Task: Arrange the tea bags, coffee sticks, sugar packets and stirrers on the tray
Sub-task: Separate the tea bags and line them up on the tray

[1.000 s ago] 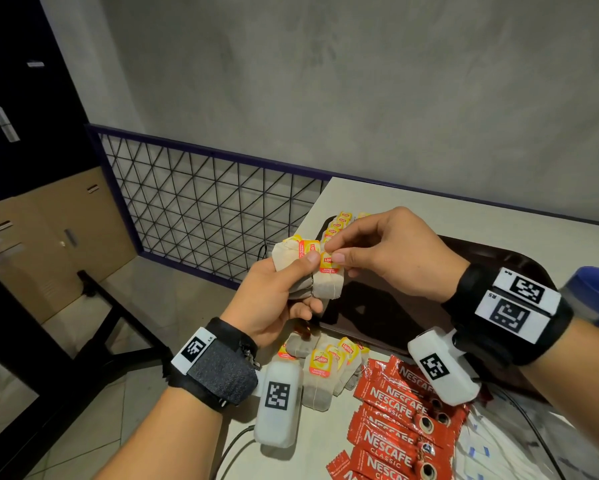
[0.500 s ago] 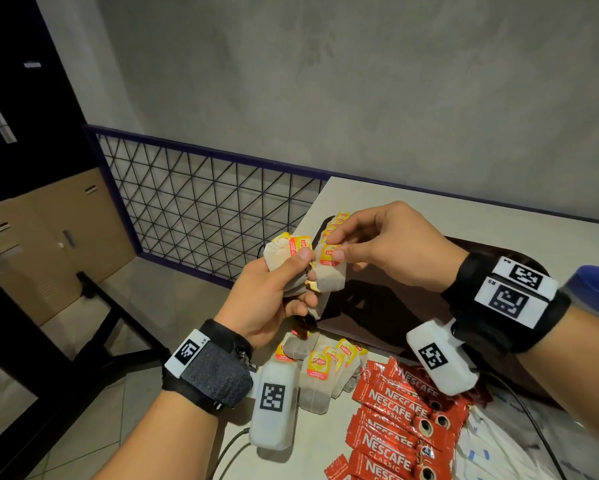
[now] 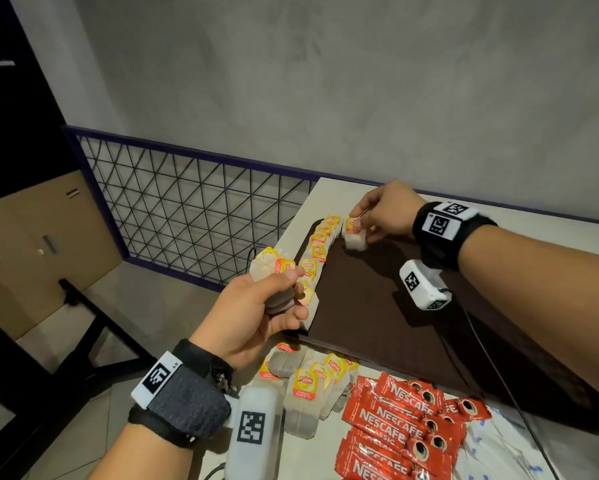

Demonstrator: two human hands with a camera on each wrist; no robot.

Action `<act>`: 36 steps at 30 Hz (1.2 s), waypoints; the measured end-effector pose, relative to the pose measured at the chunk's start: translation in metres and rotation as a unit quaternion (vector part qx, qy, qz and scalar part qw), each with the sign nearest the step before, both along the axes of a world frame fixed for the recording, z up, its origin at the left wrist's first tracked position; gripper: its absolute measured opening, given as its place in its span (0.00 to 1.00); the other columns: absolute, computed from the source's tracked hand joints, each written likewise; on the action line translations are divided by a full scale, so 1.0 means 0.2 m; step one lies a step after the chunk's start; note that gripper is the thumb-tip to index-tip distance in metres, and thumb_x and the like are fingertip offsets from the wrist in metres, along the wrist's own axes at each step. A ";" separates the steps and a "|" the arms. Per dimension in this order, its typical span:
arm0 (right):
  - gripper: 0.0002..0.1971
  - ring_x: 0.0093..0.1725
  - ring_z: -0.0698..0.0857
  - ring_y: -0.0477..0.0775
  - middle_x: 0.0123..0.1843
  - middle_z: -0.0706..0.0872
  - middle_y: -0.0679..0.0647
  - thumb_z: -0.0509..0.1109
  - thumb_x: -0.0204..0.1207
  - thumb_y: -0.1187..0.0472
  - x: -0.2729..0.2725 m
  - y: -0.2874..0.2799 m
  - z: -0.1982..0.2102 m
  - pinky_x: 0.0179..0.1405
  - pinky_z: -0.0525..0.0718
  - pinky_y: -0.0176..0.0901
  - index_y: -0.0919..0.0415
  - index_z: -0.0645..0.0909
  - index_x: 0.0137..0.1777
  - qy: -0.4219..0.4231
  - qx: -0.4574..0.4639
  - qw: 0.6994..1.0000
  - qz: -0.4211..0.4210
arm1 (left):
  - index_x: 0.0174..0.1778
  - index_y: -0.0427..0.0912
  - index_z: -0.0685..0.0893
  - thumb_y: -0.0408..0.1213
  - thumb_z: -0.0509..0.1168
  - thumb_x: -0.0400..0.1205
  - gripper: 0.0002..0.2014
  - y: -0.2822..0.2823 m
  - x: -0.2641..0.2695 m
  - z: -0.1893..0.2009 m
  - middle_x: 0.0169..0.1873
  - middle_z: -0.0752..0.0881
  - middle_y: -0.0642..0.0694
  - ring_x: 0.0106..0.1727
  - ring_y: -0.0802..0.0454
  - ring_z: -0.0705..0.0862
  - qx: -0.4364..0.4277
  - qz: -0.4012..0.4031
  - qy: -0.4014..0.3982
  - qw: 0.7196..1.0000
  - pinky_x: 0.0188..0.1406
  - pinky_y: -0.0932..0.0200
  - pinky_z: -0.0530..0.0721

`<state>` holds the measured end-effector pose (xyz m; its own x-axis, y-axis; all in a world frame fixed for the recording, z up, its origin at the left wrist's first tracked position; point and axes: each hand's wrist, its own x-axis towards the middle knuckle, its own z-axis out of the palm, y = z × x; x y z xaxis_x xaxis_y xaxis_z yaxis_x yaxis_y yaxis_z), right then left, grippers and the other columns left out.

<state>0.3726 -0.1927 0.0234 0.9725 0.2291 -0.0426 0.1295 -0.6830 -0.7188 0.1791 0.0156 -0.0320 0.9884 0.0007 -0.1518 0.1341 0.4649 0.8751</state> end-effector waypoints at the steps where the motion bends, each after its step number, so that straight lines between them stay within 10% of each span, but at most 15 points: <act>1: 0.07 0.38 0.90 0.57 0.45 0.92 0.66 0.81 0.74 0.72 0.02 0.01 -0.01 0.50 0.94 0.62 0.65 0.91 0.50 0.017 0.006 1.000 0.005 | 0.60 0.29 0.87 0.37 0.71 0.77 0.19 0.00 0.00 0.00 0.39 0.84 0.37 0.30 0.45 0.84 -0.001 -0.001 0.001 1.000 0.24 0.61 0.85; 7: 0.05 0.36 0.90 0.53 0.40 0.91 0.58 0.81 0.76 0.70 0.15 0.05 -0.11 0.38 0.94 0.48 0.60 0.90 0.46 0.037 -0.037 0.998 -0.017 | 0.60 0.29 0.87 0.35 0.68 0.82 0.15 0.01 0.01 -0.01 0.37 0.83 0.37 0.30 0.45 0.84 -0.010 -0.010 0.002 1.000 0.22 0.61 0.85; 11: 0.08 0.35 0.91 0.56 0.40 0.92 0.60 0.81 0.74 0.72 0.22 0.05 -0.14 0.47 0.95 0.52 0.60 0.88 0.40 0.032 -0.033 0.997 -0.057 | 0.60 0.28 0.86 0.35 0.68 0.83 0.15 -0.01 0.00 -0.01 0.37 0.83 0.37 0.29 0.45 0.84 -0.008 -0.021 0.004 1.000 0.22 0.62 0.84; 16: 0.07 0.29 0.91 0.49 0.40 0.92 0.55 0.84 0.73 0.66 0.24 0.05 -0.14 0.29 0.87 0.34 0.58 0.88 0.45 0.009 -0.033 0.996 -0.077 | 0.60 0.29 0.86 0.38 0.70 0.77 0.19 -0.01 0.00 0.00 0.38 0.84 0.38 0.29 0.45 0.85 -0.010 -0.029 0.001 1.000 0.22 0.62 0.84; 20: 0.06 0.46 0.94 0.59 0.48 0.94 0.59 0.82 0.74 0.64 0.27 0.03 -0.16 0.52 0.94 0.53 0.61 0.89 0.48 -0.016 -0.069 0.993 -0.090 | 0.61 0.27 0.85 0.38 0.70 0.77 0.21 0.00 0.00 0.00 0.38 0.83 0.37 0.29 0.45 0.85 -0.004 -0.026 0.001 1.000 0.21 0.62 0.84; 36: 0.06 0.50 0.92 0.60 0.57 0.93 0.64 0.76 0.79 0.63 0.17 0.01 -0.12 0.52 0.92 0.47 0.64 0.88 0.53 0.015 0.000 0.996 -0.093 | 0.58 0.26 0.82 0.26 0.62 0.85 0.09 0.01 0.01 -0.01 0.46 0.81 0.32 0.37 0.39 0.87 -0.065 -0.013 0.019 0.998 0.32 0.57 0.90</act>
